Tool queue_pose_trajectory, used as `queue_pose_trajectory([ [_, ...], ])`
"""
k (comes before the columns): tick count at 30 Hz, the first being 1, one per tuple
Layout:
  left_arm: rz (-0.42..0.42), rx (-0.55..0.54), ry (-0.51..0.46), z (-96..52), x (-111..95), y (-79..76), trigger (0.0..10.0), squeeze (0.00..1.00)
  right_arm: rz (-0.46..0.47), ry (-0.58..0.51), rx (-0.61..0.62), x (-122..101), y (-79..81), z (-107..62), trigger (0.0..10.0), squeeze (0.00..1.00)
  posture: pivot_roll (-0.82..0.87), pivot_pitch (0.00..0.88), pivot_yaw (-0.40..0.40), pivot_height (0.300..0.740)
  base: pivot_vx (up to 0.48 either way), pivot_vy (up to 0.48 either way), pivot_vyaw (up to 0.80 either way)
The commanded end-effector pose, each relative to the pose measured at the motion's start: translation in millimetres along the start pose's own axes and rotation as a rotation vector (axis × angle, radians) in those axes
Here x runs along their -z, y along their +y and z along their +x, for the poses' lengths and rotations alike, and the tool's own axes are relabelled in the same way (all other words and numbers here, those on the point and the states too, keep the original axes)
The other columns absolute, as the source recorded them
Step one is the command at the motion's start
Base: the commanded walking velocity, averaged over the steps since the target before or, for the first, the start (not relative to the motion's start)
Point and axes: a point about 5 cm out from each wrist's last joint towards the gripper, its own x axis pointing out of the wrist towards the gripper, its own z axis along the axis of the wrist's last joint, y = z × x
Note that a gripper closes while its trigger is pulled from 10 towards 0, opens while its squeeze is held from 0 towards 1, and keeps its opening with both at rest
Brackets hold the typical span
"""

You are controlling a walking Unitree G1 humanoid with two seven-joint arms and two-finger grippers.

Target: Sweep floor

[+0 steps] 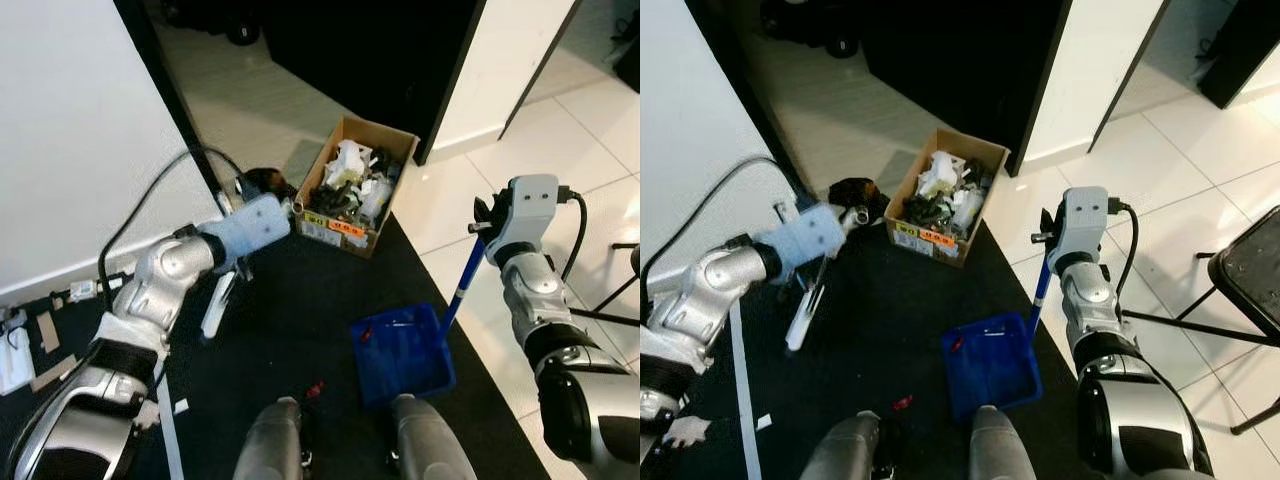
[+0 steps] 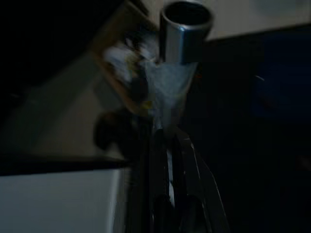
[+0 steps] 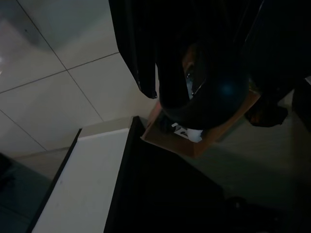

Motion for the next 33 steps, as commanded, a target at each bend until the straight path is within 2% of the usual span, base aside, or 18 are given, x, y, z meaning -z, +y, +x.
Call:
queue_pose_trajectory([
  [1,-0.022,0.021,-0.008,3.1,-3.8,-7.6,10.0,0.00,0.011,0.011,0.003,4.1,-0.1,-2.4,10.0,0.00,0.03,0.099,0.002,0.740,0.000,0.000,0.00],
  [2,-0.096,0.018,-0.001,9.8,-2.7,-17.8,10.0,0.00,0.012,0.011,0.001,4.2,0.8,-2.2,10.0,0.00,0.03,0.100,0.002,0.740,0.000,0.000,0.00],
  [4,-0.096,0.018,-0.001,9.8,-2.7,-17.8,10.0,0.00,0.012,0.011,0.001,4.2,0.8,-2.2,10.0,0.00,0.03,0.100,0.002,0.740,0.000,0.000,0.00],
  [5,-0.250,-0.007,0.001,25.0,-4.9,-35.7,10.0,0.00,0.014,0.011,-0.002,4.1,2.0,-1.9,10.0,0.00,0.03,0.101,0.005,0.740,0.000,0.000,0.00],
  [6,-0.330,-0.012,-0.003,32.3,-8.6,-43.6,10.0,0.00,0.014,0.010,-0.003,3.6,2.4,-1.5,10.0,0.00,0.03,0.101,0.007,0.740,0.000,0.000,0.00],
  [7,-0.330,-0.012,-0.003,32.3,-8.6,-43.6,10.0,0.00,0.014,0.010,-0.003,3.6,2.4,-1.5,10.0,0.00,0.03,0.101,0.007,0.740,0.000,0.000,0.00],
  [10,-0.439,0.005,-0.015,44.7,-19.6,-59.0,10.0,0.00,0.013,0.007,-0.002,2.5,2.3,-0.9,10.0,0.00,0.02,0.102,0.010,0.740,0.000,0.000,0.00],
  [14,-0.452,-0.022,-0.061,55.5,-34.9,-63.0,10.0,0.00,0.011,0.005,0.001,1.9,1.0,-0.8,10.0,0.00,0.02,0.102,0.008,0.740,0.000,0.000,0.00],
  [17,-0.474,-0.053,-0.081,60.2,-41.3,-60.5,10.0,0.00,0.010,0.006,0.001,1.9,0.6,-0.9,10.0,0.00,0.02,0.101,0.007,0.740,0.000,0.000,0.00],
  [19,-0.537,-0.133,-0.157,70.0,-59.6,-51.0,10.0,0.00,0.008,0.007,-0.001,2.2,0.9,-1.0,10.0,0.00,0.01,0.097,0.009,0.740,0.000,0.000,0.00],
  [20,-0.537,-0.133,-0.157,70.0,-59.6,-51.0,10.0,0.00,0.008,0.007,-0.001,2.2,0.9,-1.0,10.0,0.00,0.01,0.097,0.009,0.740,0.000,0.000,0.00],
  [21,-0.575,-0.176,-0.215,72.9,-70.8,-43.2,10.0,0.00,0.009,0.006,-0.001,2.3,1.3,-1.0,10.0,0.00,0.01,0.093,0.013,0.740,0.000,0.000,0.00],
  [23,-0.603,-0.201,-0.255,74.0,-78.3,-36.2,10.0,0.00,0.011,0.004,0.000,2.1,1.3,-1.1,10.0,0.00,0.01,0.090,0.014,0.740,0.000,0.000,0.00],
  [24,-0.584,-0.224,-0.263,72.6,-79.0,-27.0,10.0,0.00,0.022,-0.001,0.010,1.7,-1.0,-1.4,10.0,0.00,0.00,0.077,0.019,0.740,0.000,0.000,0.00],
  [27,-0.565,-0.237,-0.263,71.4,-78.5,-21.1,10.0,0.00,0.030,-0.004,0.018,1.4,-2.8,-1.7,10.0,0.00,0.00,0.076,0.019,0.740,0.000,0.000,0.00],
  [28,-0.540,-0.254,-0.246,68.2,-72.4,-14.5,10.0,0.00,0.056,-0.008,0.041,0.9,-7.7,-2.3,10.0,0.00,0.00,0.070,0.020,0.740,0.000,0.000,0.00],
  [30,-0.540,-0.254,-0.246,68.2,-72.4,-14.5,10.0,0.00,0.056,-0.008,0.041,0.9,-7.7,-2.3,10.0,0.00,0.00,0.070,0.020,0.740,0.000,0.000,0.00],
  [33,-0.519,-0.389,-0.142,43.0,-27.2,14.0,10.0,0.00,0.241,-0.034,0.211,-0.7,-42.2,-8.6,10.0,0.00,0.00,0.051,0.024,0.740,0.000,0.000,0.00],
])
